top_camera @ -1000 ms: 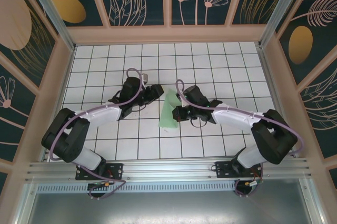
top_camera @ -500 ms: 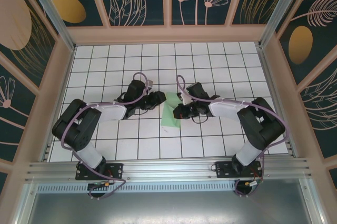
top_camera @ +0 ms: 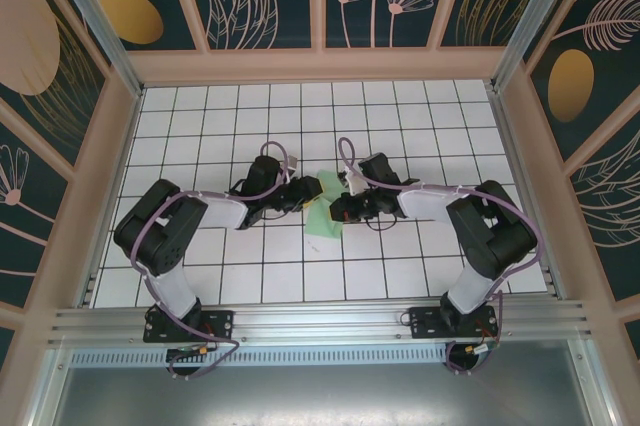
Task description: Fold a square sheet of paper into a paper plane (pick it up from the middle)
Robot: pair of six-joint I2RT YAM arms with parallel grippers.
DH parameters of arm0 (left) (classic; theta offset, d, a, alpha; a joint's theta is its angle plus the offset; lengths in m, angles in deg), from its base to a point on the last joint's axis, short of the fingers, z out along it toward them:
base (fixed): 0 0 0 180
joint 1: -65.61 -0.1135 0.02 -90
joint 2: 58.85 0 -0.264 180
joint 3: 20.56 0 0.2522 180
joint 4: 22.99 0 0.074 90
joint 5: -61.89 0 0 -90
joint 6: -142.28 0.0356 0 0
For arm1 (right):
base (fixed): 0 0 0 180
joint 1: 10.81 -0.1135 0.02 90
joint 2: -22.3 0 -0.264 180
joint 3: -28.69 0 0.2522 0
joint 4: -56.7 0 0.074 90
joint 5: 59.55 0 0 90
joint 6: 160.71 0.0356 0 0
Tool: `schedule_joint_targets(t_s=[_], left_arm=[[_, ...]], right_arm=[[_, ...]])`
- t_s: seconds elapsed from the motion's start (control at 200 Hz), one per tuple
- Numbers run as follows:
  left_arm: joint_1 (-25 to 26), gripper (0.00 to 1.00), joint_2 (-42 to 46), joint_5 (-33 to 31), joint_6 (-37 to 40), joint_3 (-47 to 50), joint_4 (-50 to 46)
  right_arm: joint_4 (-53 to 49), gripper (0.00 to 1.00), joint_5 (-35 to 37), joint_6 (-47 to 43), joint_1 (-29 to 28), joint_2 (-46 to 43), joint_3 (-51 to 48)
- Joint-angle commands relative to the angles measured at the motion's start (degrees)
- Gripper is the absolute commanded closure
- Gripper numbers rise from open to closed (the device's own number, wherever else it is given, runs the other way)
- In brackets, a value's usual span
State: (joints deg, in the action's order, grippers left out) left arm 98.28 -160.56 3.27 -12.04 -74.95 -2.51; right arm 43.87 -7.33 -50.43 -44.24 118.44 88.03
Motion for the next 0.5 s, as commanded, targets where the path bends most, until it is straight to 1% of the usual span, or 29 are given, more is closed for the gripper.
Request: schedule_joint_targets(t_s=[0.0, 0.085, 0.225, 0.405, 0.49], left_arm=[[0.5, 0.57, -1.1, 2.1, -0.9, 0.2, 3.7], [0.5, 0.57, -2.0, 3.0, -1.2, -0.3, 4.6], [0.6, 0.56, -4.4, 4.7, -3.4, -0.5, 9.2], [0.6, 0.57, -7.0, 3.5, -4.4, -0.7, 10.1], [0.6, 0.57, -7.6, 3.0, -5.0, -0.7, 11.2]], right_arm=[[2.5, 1.0, -2.5, -0.2, 0.7, 1.4, -0.9], [3.9, 1.0, -3.9, 0.0, 1.1, 1.9, -1.6], [5.0, 1.0, -5.2, -0.1, 1.7, 3.0, -1.8], [5.6, 1.0, -4.7, 0.3, 1.8, 3.4, -2.1], [5.7, 0.92, -4.1, 0.7, 1.7, 2.7, -2.3]])
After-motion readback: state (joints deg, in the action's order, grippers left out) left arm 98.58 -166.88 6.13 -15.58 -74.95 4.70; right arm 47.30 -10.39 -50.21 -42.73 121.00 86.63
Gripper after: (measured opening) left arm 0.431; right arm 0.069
